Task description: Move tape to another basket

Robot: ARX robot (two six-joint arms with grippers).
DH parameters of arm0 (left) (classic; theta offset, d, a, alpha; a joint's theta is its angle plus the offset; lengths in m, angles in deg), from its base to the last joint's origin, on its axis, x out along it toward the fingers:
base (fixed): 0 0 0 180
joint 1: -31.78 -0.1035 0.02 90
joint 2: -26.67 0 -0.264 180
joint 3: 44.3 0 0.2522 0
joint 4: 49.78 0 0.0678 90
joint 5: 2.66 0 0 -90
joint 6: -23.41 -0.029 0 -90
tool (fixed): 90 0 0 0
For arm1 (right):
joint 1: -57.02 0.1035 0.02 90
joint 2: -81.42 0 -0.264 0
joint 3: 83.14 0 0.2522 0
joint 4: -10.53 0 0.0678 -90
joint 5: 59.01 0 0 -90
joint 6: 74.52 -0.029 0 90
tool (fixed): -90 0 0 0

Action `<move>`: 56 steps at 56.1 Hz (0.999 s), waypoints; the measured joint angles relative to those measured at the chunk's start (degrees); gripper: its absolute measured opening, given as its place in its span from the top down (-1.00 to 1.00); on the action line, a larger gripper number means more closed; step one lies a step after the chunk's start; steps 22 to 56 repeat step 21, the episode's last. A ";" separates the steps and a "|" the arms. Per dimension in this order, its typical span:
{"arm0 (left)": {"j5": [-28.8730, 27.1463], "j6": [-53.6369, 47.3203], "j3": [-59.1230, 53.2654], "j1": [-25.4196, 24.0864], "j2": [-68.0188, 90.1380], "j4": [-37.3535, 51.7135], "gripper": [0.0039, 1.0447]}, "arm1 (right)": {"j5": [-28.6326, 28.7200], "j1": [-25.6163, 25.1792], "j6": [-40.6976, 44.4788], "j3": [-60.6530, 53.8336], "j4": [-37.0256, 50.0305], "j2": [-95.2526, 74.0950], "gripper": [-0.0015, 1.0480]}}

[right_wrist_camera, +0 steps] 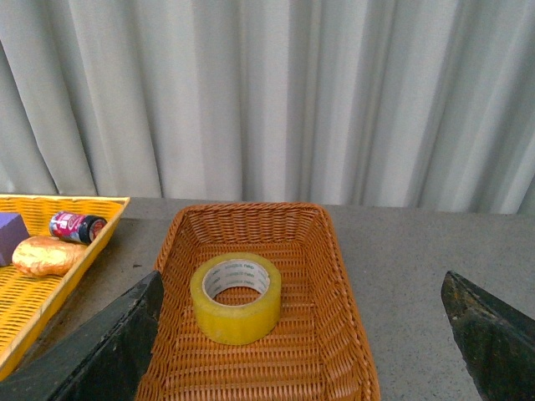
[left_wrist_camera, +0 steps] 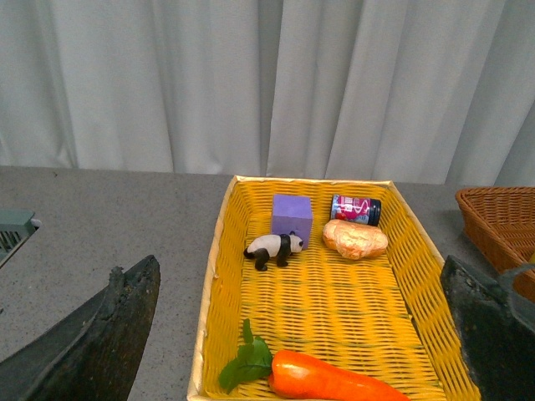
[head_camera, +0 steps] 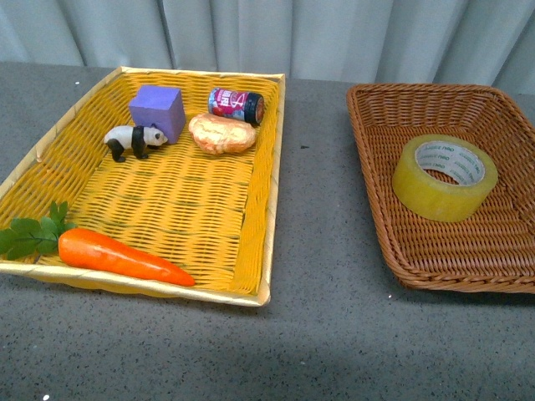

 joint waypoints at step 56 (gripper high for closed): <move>0.00 -0.02 0.00 0.00 0.00 0.00 -0.88 | 0.02 0.00 0.00 0.00 0.00 0.00 -0.83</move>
